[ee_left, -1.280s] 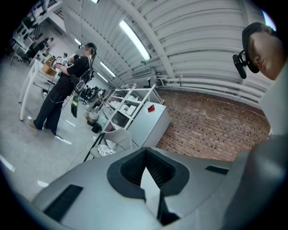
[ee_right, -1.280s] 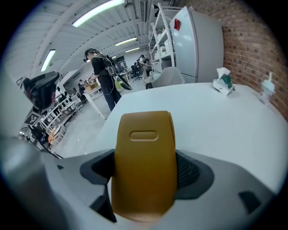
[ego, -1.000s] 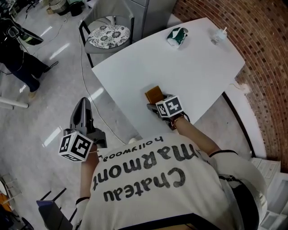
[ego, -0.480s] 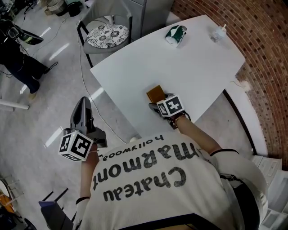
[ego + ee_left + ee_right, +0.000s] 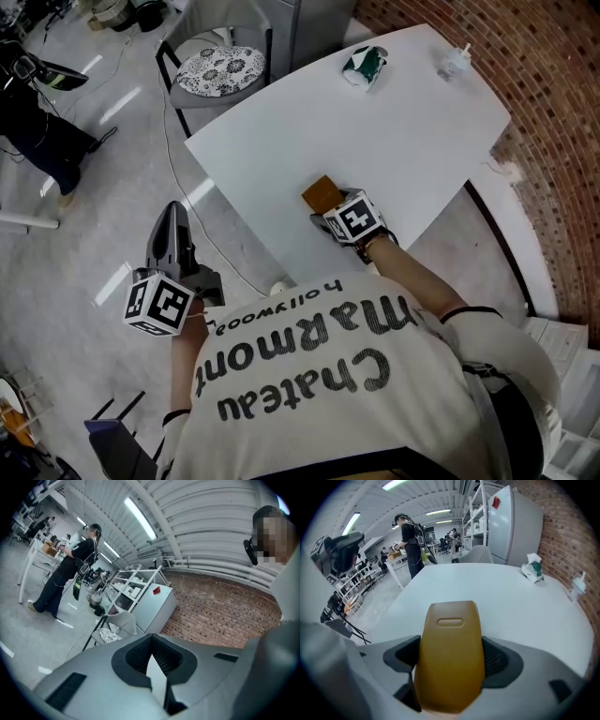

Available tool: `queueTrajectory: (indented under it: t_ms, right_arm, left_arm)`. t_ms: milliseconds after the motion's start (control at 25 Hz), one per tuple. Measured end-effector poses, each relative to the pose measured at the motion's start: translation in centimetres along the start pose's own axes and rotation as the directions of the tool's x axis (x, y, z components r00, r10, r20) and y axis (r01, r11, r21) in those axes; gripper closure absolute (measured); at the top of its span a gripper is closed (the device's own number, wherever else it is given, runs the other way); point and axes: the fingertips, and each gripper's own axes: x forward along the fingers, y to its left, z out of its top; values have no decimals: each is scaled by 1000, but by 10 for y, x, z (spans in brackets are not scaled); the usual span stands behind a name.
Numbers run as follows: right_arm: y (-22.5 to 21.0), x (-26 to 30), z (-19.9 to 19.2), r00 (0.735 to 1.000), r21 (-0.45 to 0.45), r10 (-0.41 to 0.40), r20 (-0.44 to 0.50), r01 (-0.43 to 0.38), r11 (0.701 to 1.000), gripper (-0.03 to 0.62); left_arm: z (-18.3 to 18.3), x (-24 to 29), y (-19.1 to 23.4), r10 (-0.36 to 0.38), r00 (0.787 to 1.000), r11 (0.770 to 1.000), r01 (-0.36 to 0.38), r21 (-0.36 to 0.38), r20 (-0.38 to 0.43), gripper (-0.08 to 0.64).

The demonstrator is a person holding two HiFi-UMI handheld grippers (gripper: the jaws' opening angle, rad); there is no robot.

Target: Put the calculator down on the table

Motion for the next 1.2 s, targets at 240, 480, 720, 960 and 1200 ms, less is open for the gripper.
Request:
queueTrajectory:
  t_ms: [240,480,720,960,1200]
  right_arm:
    - [0,2,0,1000,-3,-2,-15,2,1000,184]
    - [2,2,0,1000,3,-2,4,2,1000,186]
    - [0,1,-2,1000,6,-5,21,4,1000,187]
    - [0,-1,-5,1000,4,-1,28,1,1000,187]
    - [-4,-3,-8,1000,7,0,8,0,1000,190]
  left_arm:
    - [-2,-2,0,-8,1000,1000,8,-7,7,558]
    - [1,-6,-3,-14,1000,1000,14,-4,11,558]
    - [0,-13,-10,-14,1000,1000,14,-1,11,558]
    - [0,-32,-8,21,1000,1000,-21,1,23,558]
    - [-9,-50,-20,46,998,999,-46,-2,44,558]
